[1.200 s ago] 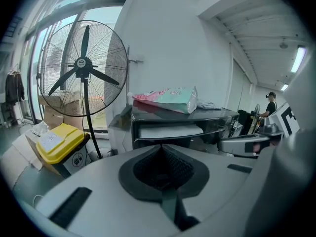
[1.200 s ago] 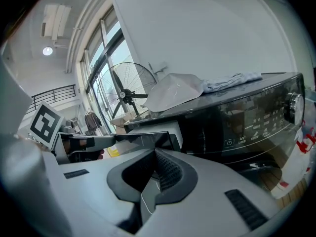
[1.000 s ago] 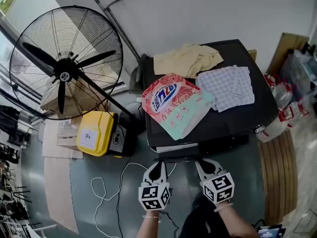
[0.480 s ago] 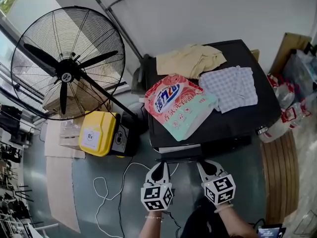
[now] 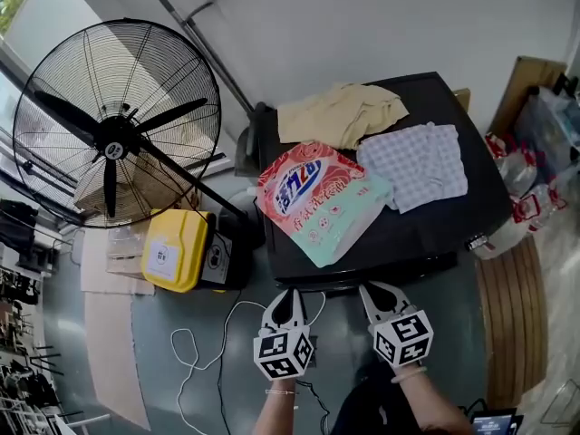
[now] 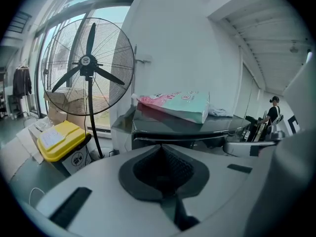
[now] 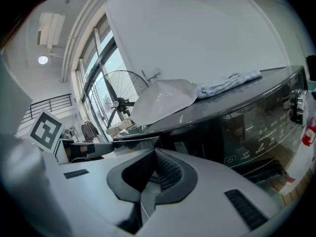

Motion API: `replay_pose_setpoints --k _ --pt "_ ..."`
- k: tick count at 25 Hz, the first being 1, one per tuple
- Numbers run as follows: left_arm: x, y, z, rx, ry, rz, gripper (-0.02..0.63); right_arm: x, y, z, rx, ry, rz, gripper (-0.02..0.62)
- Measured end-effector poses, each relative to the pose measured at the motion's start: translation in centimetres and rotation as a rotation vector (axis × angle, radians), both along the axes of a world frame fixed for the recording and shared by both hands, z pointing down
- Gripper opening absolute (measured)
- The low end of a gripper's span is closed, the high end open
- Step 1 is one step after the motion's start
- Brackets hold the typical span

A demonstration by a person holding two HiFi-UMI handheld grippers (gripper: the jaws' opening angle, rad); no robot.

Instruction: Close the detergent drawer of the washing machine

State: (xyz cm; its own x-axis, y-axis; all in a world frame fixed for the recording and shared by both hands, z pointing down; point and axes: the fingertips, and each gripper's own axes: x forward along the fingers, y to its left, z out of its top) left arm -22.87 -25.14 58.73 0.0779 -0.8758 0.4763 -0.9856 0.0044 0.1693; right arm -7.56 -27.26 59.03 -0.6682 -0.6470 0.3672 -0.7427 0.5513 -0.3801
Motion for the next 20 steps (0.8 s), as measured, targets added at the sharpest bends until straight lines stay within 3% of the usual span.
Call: replay_pose_setpoints --k 20 --pt "-0.07 -0.35 0.13 -0.014 -0.030 0.020 0.018 -0.77 -0.04 0.65 -0.020 -0.031 -0.007 0.025"
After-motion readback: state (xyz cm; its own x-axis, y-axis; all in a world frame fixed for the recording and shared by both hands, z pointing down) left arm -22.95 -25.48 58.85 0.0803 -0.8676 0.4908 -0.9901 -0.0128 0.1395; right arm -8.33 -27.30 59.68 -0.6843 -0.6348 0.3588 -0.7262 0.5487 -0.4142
